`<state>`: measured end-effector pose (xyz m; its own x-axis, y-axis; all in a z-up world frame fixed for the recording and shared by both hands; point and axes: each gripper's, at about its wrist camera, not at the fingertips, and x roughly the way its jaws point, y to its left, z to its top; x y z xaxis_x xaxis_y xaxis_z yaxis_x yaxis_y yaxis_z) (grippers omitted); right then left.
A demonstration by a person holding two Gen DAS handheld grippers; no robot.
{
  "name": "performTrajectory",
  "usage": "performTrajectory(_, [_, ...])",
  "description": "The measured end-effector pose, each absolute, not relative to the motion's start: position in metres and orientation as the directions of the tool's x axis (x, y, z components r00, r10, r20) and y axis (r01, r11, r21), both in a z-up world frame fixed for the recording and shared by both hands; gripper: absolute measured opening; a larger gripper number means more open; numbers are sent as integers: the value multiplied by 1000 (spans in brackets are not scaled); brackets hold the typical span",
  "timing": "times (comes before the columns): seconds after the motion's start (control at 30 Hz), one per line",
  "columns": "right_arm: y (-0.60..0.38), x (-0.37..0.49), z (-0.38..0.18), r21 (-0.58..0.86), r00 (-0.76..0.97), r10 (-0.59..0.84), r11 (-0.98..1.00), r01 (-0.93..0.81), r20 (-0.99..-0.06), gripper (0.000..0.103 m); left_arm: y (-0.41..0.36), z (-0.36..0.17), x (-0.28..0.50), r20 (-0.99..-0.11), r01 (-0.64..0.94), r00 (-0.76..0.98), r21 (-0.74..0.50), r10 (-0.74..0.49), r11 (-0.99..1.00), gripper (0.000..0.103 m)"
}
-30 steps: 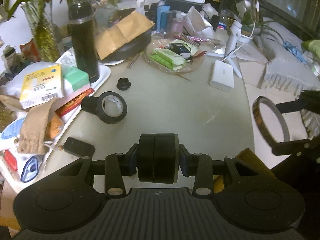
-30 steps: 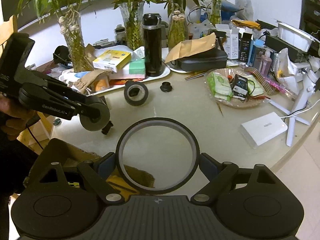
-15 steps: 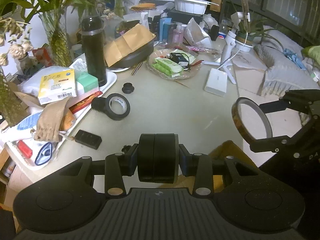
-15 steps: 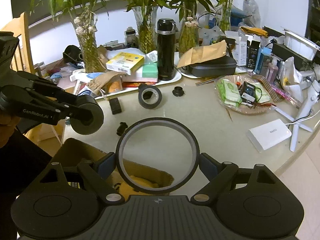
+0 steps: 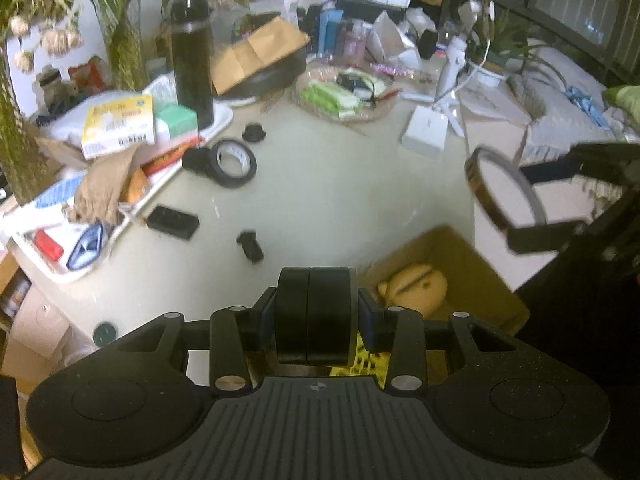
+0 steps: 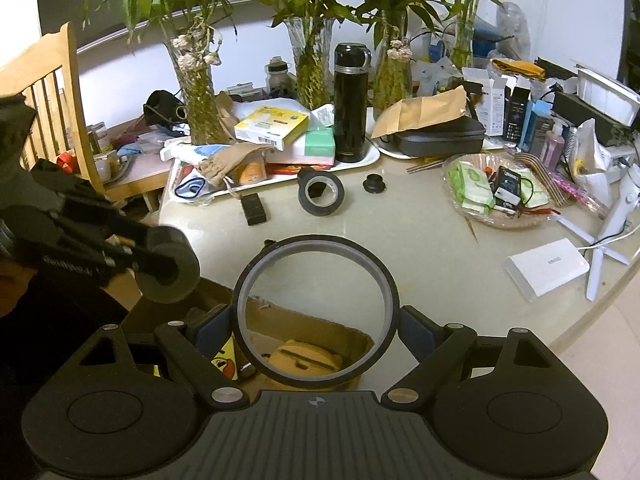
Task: Organize rigid objects
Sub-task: 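Carry the black roll and thin ring over the cardboard box with both grippers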
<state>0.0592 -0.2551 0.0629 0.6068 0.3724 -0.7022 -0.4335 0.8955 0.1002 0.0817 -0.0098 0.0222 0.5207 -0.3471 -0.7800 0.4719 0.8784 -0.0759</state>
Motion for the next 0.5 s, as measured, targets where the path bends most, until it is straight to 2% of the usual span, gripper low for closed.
performTrajectory(0.17, [-253,52,62,102,602,376,893,-438,-704,90,-14,3,78,-801,501,496,-50,-334,864,40])
performTrajectory(0.37, [-251,46,59,98,594,373,891,-443,-713,90,-19,-2,69,-792,505,558,86,-249,859,41])
performTrajectory(0.47, [-251,42,58,98,590,371,892,-442,-717,90,-15,10,61,-773,506,571,67,-276,860,42])
performTrajectory(0.5, [-251,41,57,97,588,369,892,-441,-719,90,-13,13,58,-769,504,575,64,-279,862,46])
